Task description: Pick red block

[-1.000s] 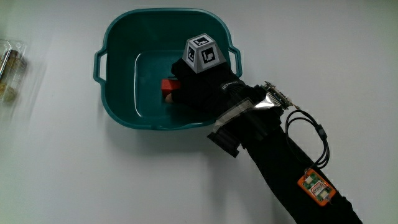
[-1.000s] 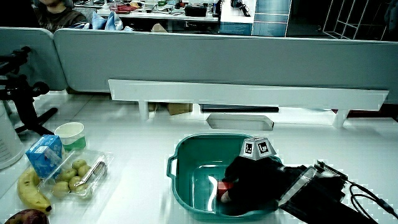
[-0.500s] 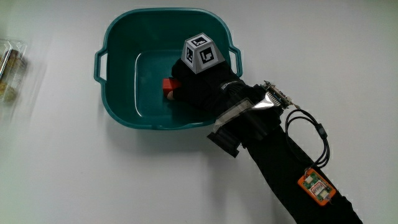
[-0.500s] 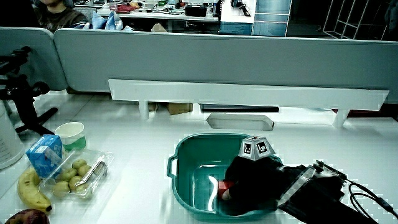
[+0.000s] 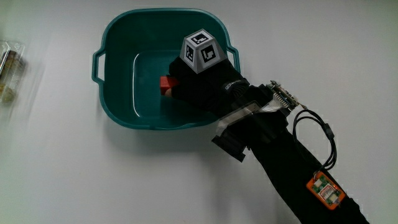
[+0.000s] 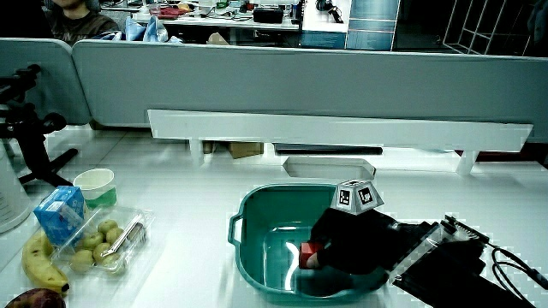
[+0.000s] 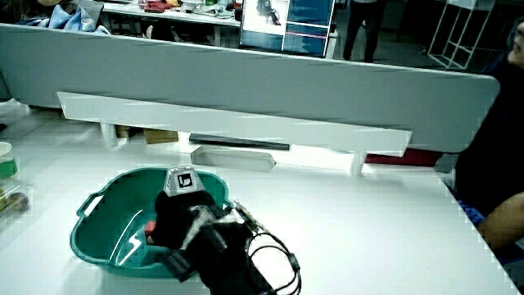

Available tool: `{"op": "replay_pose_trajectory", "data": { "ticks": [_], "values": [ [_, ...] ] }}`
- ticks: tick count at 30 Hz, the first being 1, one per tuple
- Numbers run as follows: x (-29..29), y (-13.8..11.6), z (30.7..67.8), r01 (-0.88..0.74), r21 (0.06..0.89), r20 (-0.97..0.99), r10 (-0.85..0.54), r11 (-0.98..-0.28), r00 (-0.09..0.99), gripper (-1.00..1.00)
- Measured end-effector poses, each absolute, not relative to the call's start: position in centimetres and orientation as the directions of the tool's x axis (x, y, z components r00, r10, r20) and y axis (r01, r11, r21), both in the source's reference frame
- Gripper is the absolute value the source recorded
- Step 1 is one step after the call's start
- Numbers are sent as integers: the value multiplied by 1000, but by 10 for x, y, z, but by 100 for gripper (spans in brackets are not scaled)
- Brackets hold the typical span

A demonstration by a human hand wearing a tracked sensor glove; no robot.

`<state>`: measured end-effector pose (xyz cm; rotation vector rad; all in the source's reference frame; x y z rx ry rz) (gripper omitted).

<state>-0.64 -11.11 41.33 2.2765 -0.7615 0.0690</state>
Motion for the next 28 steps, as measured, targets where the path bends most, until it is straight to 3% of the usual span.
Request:
{"op": "replay_pose_trajectory", "data": {
  "ticks": [17, 21, 22, 24, 25, 26, 27, 28],
  "values": [
    [-8, -87, 351, -624, 532, 230, -612, -572, 757, 100],
    [-3, -77, 337, -654, 481, 218, -643, -584, 734, 100],
    [-1, -73, 331, -681, 437, 216, -666, -588, 714, 100],
    [2, -67, 332, -666, 475, 209, -661, -575, 720, 100],
    [5, -65, 332, -642, 471, 182, -646, -605, 742, 100],
    [8, -63, 329, -658, 456, 184, -659, -600, 729, 100],
    [10, -59, 324, -671, 383, 163, -668, -635, 726, 100],
    [13, -58, 324, -647, 446, 174, -650, -618, 740, 100]
  ]
}}
